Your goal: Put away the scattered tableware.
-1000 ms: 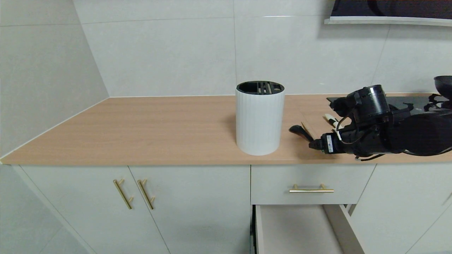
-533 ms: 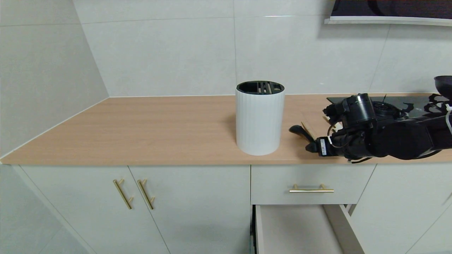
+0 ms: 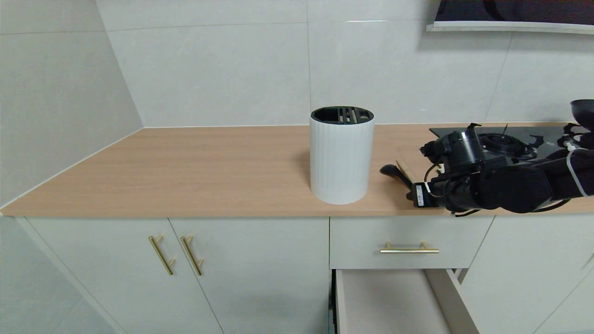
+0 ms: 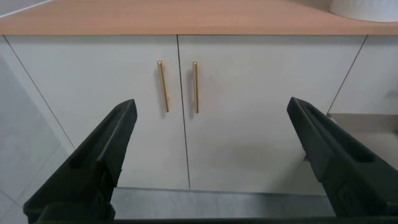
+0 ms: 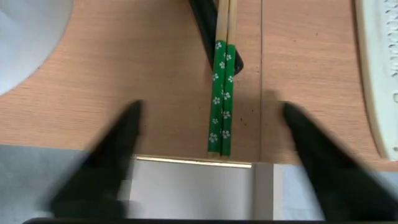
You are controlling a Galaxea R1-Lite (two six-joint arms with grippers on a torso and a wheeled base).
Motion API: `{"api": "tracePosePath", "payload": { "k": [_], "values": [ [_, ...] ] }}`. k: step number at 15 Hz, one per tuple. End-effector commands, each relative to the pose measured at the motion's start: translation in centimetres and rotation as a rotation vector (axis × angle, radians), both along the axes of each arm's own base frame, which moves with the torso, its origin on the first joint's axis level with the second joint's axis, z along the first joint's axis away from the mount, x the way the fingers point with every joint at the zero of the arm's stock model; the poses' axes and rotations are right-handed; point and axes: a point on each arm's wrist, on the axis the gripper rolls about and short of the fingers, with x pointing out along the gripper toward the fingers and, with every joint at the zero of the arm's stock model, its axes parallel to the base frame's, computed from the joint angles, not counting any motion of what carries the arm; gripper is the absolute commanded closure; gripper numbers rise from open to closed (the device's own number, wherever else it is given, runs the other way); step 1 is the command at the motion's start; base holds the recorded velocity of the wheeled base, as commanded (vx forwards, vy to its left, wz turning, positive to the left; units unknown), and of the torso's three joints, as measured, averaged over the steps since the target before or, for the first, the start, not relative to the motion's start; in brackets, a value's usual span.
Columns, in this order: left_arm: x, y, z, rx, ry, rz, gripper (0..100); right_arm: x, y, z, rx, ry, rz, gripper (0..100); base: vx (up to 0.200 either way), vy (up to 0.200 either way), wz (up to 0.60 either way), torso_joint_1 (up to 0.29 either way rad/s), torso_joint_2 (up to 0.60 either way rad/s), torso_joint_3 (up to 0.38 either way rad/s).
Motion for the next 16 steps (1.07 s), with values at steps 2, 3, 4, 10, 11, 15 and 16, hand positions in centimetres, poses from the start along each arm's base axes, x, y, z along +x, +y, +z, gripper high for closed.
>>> {"api": "tracePosePath", "payload": {
  "k": [2,3,4,10,11,15,16],
  "values": [
    [0.0,0.0,0.0,0.0,0.003,0.001,0,0.0,0.0,0.0,0.0,0.0,-0.001,100,0.0,0.0,0.0,0.0,0.0,0.0],
    [0.0,0.0,0.0,0.0,0.002,0.001,0,0.0,0.0,0.1,0.001,-0.006,-0.002,100,0.0,0.0,0.0,0.0,0.0,0.0],
    [0.0,0.0,0.0,0.0,0.002,0.001,0,0.0,0.0,0.2,0.002,-0.011,-0.002,100,0.0,0.0,0.0,0.0,0.0,0.0],
    [0.0,0.0,0.0,0.0,0.002,0.001,0,-3.0,-0.1,4.1,0.075,-0.097,-0.013,100,0.0,0.0,0.0,0.0,0.0,0.0],
    [0.0,0.0,0.0,0.0,0.002,0.001,0,-4.0,0.1,4.7,0.094,-0.108,-0.007,100,0.0,0.0,0.0,0.0,0.0,0.0],
    [0.0,0.0,0.0,0.0,0.002,0.001,0,-12.3,-1.5,8.3,0.121,-0.114,0.073,100,0.0,0.0,0.0,0.0,0.0,0.0],
    [0.0,0.0,0.0,0.0,0.002,0.001,0,-13.5,-1.9,8.6,0.111,-0.088,0.08,100,0.0,0.0,0.0,0.0,0.0,0.0]
  ]
}}
